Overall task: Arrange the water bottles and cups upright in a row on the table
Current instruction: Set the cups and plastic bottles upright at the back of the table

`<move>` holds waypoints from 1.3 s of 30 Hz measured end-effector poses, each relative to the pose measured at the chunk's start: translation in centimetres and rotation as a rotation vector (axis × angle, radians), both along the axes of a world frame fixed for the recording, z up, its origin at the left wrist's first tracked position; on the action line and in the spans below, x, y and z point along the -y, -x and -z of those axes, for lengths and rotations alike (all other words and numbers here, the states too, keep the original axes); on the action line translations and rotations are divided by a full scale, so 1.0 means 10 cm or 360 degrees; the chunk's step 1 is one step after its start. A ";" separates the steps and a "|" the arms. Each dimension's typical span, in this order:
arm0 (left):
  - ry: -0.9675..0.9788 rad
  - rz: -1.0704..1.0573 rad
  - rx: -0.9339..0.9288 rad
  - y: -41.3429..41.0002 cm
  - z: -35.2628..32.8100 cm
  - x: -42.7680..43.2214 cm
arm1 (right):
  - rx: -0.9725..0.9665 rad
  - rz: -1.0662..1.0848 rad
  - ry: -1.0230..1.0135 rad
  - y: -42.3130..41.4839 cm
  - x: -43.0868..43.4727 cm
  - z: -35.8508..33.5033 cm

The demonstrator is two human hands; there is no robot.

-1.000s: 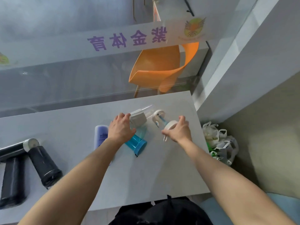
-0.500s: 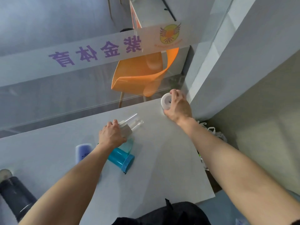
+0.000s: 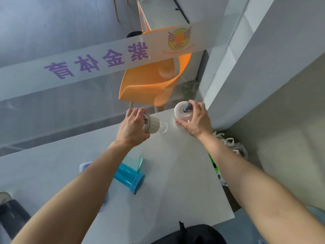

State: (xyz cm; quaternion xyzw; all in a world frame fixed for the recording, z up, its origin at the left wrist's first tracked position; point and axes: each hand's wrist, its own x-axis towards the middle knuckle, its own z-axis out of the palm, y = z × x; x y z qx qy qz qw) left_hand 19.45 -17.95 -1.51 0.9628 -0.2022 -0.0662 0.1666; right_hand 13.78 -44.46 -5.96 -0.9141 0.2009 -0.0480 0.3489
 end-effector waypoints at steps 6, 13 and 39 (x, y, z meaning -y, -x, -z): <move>-0.0014 0.0156 0.0092 -0.08 -0.03 0.14 | -0.0140 -0.0004 0.0166 -0.08 0.05 -0.07; -0.0105 0.0280 0.0000 -0.16 -0.06 0.24 | -0.0131 -0.0117 0.0190 -0.26 0.08 -0.13; 0.0193 -0.0081 -0.0093 -0.16 0.12 0.38 | -0.0071 -0.0179 -0.0004 -0.26 0.05 0.01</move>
